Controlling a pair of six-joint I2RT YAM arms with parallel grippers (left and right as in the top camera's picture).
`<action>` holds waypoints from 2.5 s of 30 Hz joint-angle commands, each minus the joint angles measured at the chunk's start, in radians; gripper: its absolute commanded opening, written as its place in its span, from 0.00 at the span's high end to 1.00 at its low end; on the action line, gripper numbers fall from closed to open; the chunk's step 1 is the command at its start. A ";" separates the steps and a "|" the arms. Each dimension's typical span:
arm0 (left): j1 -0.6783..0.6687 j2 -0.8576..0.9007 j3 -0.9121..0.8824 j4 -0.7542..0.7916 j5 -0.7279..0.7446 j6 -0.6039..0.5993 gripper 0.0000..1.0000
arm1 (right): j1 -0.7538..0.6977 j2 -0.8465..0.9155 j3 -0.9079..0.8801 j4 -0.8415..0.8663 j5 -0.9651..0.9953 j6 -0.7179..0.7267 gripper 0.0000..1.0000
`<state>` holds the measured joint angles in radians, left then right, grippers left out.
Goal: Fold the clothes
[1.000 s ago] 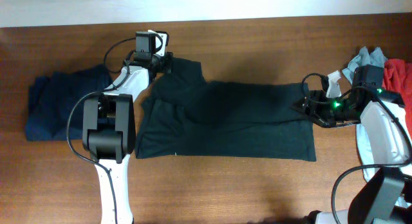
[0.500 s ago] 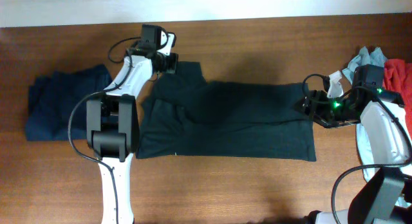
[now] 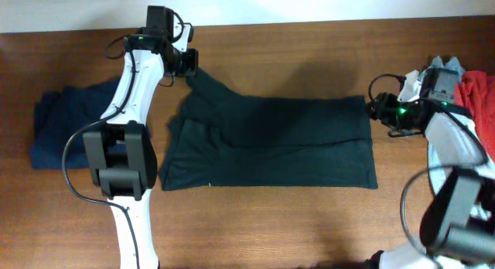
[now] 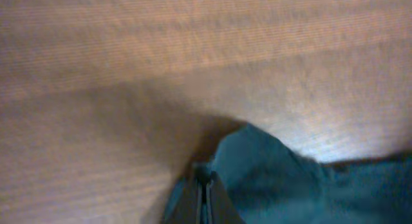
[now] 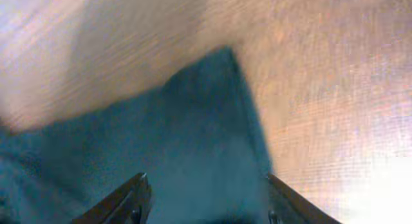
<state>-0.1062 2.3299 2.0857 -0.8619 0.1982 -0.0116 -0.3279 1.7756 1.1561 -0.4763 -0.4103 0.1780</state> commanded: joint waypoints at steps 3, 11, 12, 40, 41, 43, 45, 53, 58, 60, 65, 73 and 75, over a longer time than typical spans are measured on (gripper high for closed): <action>-0.021 -0.033 0.019 -0.015 0.027 -0.011 1.00 | -0.006 0.132 0.015 0.143 0.000 0.023 0.41; -0.058 -0.033 0.019 -0.022 0.026 -0.011 1.00 | -0.005 0.278 0.015 0.376 -0.027 0.157 0.48; -0.062 -0.033 0.019 -0.022 0.026 -0.011 1.00 | -0.005 0.294 0.015 0.389 -0.044 0.157 0.48; -0.068 -0.130 0.019 -0.118 -0.008 0.097 1.00 | -0.040 0.144 0.047 0.221 -0.298 0.088 0.96; -0.068 -0.143 0.019 -0.157 -0.059 0.097 1.00 | -0.048 0.102 0.047 0.170 -0.297 0.088 0.96; -0.068 -0.151 0.019 -0.199 -0.100 0.097 1.00 | -0.058 0.056 0.047 0.119 -0.296 0.077 0.96; -0.068 -0.154 0.019 -0.244 -0.116 0.119 1.00 | -0.061 0.003 0.047 0.058 -0.293 0.034 0.96; -0.068 -0.154 0.019 -0.386 -0.117 0.164 1.00 | -0.061 -0.058 0.047 -0.206 -0.237 0.008 0.96; -0.068 -0.154 0.019 -0.489 -0.117 0.193 0.99 | -0.061 -0.058 0.047 -0.370 -0.089 -0.043 0.96; -0.068 -0.154 0.019 -0.531 -0.117 0.213 0.99 | -0.061 -0.058 0.047 -0.404 -0.029 -0.043 0.96; -0.062 -0.154 0.019 -0.633 -0.138 0.238 0.99 | -0.061 -0.058 0.047 -0.484 0.136 -0.001 0.96; -0.050 -0.154 0.019 -0.713 -0.203 0.239 0.98 | -0.061 -0.058 0.047 -0.543 0.228 -0.002 0.96; -0.050 -0.154 0.019 -0.738 -0.203 0.252 0.98 | -0.061 -0.058 0.047 -0.551 0.228 -0.002 0.96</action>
<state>-0.1631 2.2086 2.0903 -1.5761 0.0208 0.2096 -0.3836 1.7370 1.1946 -1.0183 -0.2459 0.1658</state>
